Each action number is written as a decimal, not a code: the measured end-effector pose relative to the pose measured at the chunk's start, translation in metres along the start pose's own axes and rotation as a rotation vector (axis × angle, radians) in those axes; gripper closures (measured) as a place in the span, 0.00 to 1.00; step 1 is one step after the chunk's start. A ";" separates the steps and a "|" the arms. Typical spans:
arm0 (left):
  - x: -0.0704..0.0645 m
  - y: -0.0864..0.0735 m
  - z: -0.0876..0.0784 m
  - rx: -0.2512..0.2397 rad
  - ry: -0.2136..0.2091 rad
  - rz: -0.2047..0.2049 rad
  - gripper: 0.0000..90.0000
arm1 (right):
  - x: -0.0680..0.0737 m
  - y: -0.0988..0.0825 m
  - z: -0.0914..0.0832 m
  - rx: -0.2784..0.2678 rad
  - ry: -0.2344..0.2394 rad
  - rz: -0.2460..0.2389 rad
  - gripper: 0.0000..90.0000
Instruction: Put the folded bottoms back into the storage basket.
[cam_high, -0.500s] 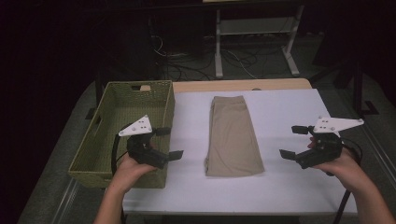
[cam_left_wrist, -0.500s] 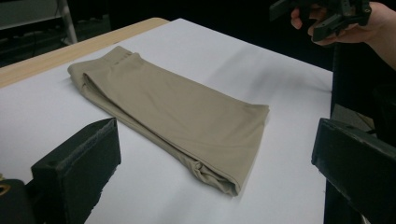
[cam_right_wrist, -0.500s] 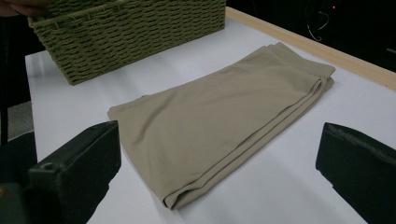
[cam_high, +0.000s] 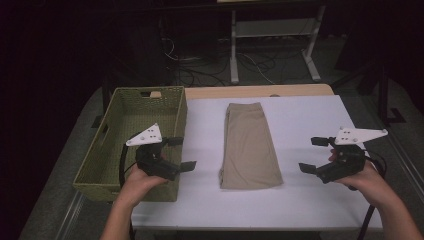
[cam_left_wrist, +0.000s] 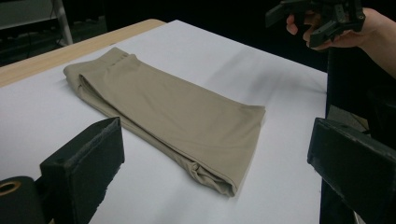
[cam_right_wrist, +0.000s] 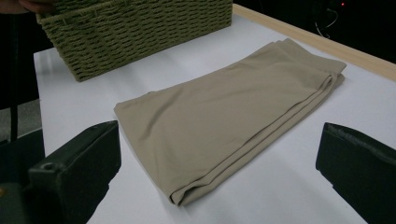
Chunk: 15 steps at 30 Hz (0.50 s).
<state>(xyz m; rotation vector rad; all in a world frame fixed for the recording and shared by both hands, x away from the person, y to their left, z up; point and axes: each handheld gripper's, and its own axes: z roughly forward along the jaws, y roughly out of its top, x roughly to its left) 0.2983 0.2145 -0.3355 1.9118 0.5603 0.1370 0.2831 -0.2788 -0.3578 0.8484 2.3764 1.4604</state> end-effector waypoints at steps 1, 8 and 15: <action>0.000 0.000 0.000 0.002 0.002 -0.001 0.02 | 0.000 -0.001 0.001 0.002 0.000 0.001 0.00; 0.000 0.000 0.000 0.007 0.011 -0.006 0.00 | 0.001 -0.003 0.005 -0.003 0.013 0.007 0.00; 0.000 0.000 0.000 0.002 0.004 -0.003 0.00 | 0.003 -0.003 0.016 0.024 0.028 -0.001 0.00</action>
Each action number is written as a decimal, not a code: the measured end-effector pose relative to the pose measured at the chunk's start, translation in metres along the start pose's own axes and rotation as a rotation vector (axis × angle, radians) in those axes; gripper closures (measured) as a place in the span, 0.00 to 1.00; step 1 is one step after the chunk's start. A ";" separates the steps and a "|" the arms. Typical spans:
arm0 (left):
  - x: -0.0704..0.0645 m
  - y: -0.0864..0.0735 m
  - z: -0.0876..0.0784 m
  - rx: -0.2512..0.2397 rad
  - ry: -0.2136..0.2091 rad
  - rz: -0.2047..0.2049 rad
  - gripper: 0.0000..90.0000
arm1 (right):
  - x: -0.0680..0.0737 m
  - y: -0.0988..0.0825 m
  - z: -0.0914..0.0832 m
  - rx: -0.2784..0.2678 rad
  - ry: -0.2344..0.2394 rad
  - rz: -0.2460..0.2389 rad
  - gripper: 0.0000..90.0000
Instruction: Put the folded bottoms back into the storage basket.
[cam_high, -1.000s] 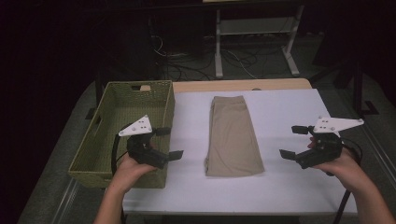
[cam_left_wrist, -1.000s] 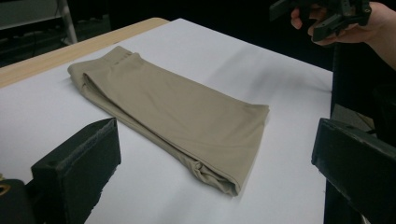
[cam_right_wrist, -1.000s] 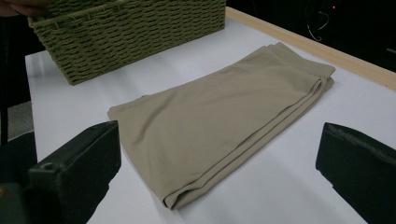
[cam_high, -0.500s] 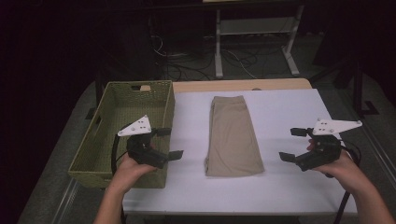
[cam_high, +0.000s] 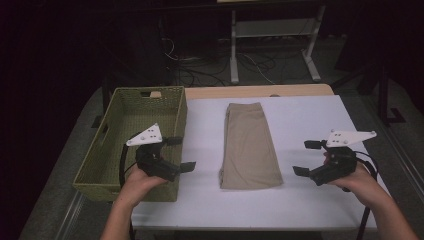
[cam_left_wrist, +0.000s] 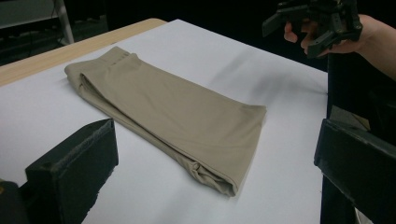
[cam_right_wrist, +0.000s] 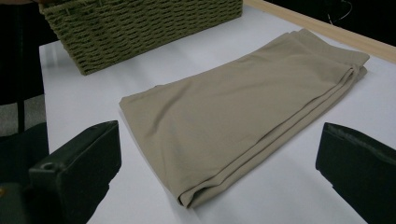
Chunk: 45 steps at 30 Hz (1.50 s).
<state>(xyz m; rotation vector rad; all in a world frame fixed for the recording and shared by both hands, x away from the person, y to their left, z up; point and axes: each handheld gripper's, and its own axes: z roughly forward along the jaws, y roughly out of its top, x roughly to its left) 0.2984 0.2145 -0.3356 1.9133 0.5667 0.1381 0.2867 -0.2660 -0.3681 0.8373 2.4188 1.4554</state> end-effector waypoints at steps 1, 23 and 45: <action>0.000 0.000 0.000 0.000 0.000 0.000 0.00 | 0.000 0.000 0.001 0.001 0.001 -0.003 0.00; 0.000 0.000 -0.001 -0.011 -0.006 -0.004 0.00 | 0.007 0.013 0.037 0.055 0.055 -0.050 0.00; 0.001 -0.001 -0.002 -0.018 -0.018 -0.008 0.00 | 0.012 0.027 0.073 0.097 0.102 -0.087 0.02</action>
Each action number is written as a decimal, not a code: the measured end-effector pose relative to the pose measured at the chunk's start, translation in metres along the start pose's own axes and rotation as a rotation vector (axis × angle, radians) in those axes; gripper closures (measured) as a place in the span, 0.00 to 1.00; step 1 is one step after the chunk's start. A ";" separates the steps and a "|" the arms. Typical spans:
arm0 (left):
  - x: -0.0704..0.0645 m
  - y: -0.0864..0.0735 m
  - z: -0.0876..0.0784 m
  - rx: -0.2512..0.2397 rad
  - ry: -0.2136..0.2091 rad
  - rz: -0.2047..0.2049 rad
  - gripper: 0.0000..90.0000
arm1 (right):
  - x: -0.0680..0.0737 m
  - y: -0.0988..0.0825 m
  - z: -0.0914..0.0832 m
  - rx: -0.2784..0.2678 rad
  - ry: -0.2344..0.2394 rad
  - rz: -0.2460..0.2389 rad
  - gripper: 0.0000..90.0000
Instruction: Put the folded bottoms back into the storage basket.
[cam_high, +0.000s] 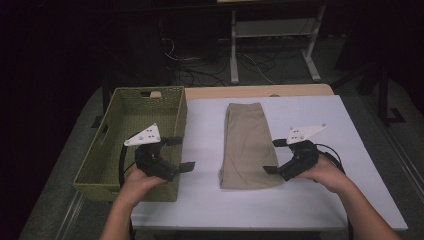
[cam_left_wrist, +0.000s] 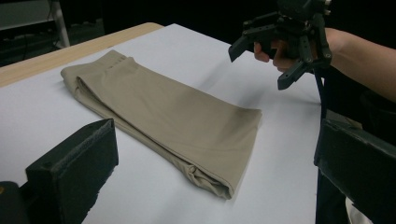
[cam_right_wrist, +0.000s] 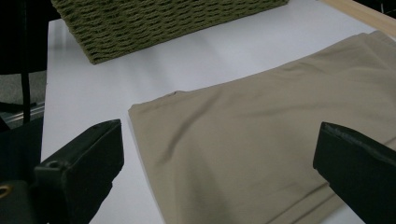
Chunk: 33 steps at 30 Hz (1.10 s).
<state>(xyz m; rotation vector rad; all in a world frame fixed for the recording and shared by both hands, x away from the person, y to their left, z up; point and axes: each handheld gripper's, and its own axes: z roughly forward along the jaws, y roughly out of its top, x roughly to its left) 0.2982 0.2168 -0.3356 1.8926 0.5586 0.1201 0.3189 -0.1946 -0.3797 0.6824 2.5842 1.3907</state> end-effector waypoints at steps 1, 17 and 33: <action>0.000 0.000 0.000 0.000 0.000 0.000 0.00 | 0.000 0.001 0.003 0.003 0.007 -0.008 0.02; 0.000 0.000 0.000 -0.002 0.001 -0.005 0.00 | 0.003 0.003 0.023 0.047 0.062 -0.035 0.15; 0.001 0.000 0.000 -0.003 -0.001 -0.007 0.00 | 0.008 -0.008 0.031 0.078 0.102 -0.058 0.41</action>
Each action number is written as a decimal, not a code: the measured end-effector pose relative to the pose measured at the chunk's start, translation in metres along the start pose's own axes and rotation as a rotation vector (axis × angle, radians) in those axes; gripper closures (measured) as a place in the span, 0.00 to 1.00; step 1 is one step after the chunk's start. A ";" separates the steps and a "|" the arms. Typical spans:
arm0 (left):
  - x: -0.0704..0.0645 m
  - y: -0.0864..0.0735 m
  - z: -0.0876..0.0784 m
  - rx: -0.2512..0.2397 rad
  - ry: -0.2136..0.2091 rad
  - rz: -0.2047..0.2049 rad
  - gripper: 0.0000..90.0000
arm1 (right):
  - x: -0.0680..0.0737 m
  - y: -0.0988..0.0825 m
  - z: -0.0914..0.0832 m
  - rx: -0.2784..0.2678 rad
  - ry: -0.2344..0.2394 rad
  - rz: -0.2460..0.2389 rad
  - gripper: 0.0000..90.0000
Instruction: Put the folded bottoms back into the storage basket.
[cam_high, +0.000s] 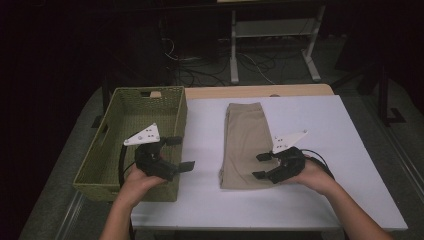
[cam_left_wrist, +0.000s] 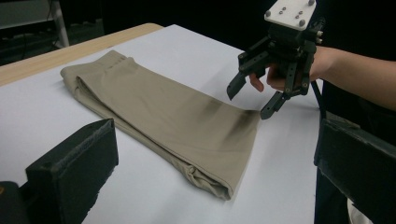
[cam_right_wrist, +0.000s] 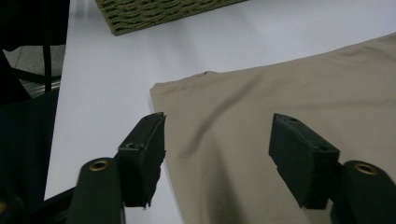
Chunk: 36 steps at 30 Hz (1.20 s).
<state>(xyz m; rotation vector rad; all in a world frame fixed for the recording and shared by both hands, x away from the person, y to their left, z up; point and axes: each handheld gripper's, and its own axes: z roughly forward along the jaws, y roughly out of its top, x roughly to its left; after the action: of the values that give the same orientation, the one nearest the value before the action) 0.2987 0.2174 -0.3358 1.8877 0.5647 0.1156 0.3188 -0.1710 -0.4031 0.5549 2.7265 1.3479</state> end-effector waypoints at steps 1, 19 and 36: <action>0.000 0.000 0.000 0.000 0.000 0.000 0.00 | 0.000 0.000 0.000 0.002 0.003 -0.005 0.44; 0.000 0.000 0.000 -0.003 0.002 0.000 0.00 | 0.007 -0.009 0.013 0.037 0.045 -0.024 0.67; 0.000 0.000 0.000 -0.003 0.002 0.002 0.00 | 0.014 -0.014 0.034 0.127 0.078 -0.066 0.72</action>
<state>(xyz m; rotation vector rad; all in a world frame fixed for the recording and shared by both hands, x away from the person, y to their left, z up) 0.2984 0.2176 -0.3358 1.8855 0.5639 0.1196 0.3087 -0.1482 -0.4338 0.4238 2.8807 1.2137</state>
